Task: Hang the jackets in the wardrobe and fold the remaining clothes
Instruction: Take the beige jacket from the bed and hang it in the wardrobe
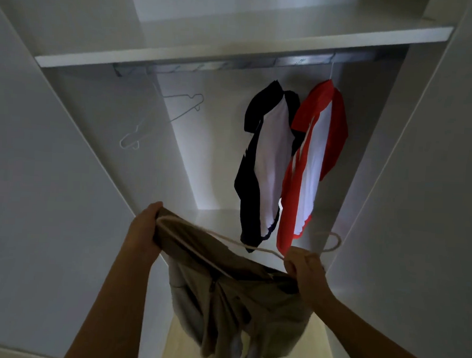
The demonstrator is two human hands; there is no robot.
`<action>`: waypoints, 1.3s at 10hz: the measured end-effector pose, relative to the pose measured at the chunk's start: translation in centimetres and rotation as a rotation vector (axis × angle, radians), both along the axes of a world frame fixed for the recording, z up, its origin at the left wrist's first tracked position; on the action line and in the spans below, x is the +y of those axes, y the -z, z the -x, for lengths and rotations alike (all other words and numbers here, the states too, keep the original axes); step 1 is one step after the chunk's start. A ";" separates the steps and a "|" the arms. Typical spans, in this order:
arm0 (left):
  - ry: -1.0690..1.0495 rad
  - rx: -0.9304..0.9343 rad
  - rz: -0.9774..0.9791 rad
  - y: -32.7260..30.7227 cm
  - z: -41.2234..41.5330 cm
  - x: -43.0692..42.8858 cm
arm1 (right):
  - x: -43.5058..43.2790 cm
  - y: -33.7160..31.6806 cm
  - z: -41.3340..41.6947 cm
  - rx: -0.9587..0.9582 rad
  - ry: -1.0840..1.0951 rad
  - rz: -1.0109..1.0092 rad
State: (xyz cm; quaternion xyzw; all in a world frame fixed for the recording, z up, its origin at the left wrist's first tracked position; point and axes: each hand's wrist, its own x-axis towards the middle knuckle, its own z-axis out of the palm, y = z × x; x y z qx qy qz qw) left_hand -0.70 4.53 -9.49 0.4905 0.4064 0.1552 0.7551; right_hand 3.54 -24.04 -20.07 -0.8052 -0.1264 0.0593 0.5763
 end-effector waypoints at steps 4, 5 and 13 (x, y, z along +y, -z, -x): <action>0.277 0.063 -0.832 -1.4 -1.5 -2.3 | -1.5 -1.0 -0.8 0.032 -0.080 0.401; 0.328 -0.004 -0.859 -1.7 -2.1 -4.3 | 0.6 -1.9 -1.4 -0.040 -0.200 0.645; 0.859 -0.007 -1.641 4.3 -13.3 3.5 | 14.6 -11.8 -13.3 0.138 -0.352 0.312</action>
